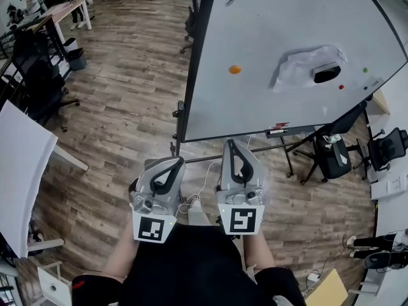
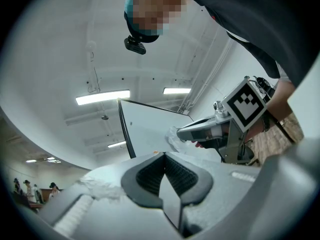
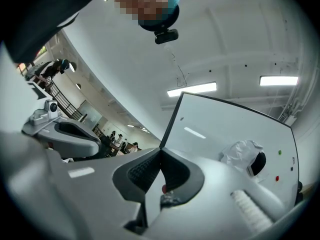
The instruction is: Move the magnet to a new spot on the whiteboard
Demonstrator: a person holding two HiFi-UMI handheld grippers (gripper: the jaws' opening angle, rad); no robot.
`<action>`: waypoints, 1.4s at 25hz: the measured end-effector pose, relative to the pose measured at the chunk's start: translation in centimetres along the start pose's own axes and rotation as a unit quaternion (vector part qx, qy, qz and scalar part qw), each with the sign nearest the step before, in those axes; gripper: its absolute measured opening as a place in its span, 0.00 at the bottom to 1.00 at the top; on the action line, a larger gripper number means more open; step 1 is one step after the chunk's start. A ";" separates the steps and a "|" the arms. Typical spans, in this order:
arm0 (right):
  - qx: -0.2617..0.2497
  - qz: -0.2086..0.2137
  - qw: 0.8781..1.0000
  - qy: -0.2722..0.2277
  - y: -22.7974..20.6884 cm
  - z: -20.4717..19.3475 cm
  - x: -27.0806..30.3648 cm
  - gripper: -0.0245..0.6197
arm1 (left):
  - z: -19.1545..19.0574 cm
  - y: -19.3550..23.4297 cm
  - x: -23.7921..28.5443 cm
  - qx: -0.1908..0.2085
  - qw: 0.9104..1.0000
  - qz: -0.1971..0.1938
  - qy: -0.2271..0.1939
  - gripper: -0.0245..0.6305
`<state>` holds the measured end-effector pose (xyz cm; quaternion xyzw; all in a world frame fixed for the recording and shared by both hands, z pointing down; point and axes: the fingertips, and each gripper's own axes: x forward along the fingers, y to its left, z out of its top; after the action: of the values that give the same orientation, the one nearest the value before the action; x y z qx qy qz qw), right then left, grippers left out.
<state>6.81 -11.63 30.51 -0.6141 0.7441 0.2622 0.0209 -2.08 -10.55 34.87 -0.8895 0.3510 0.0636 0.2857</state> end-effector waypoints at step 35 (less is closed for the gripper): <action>-0.009 0.014 1.000 0.008 7.7 2.1 -7.1 0.04 | 2.5 -1.4 -5.5 -0.008 0.999 -0.030 -0.028 0.04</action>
<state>0.85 -3.51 34.03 -0.6056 0.7507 0.2639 0.0055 -5.02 -5.11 35.18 -0.8998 0.3151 0.0827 0.2902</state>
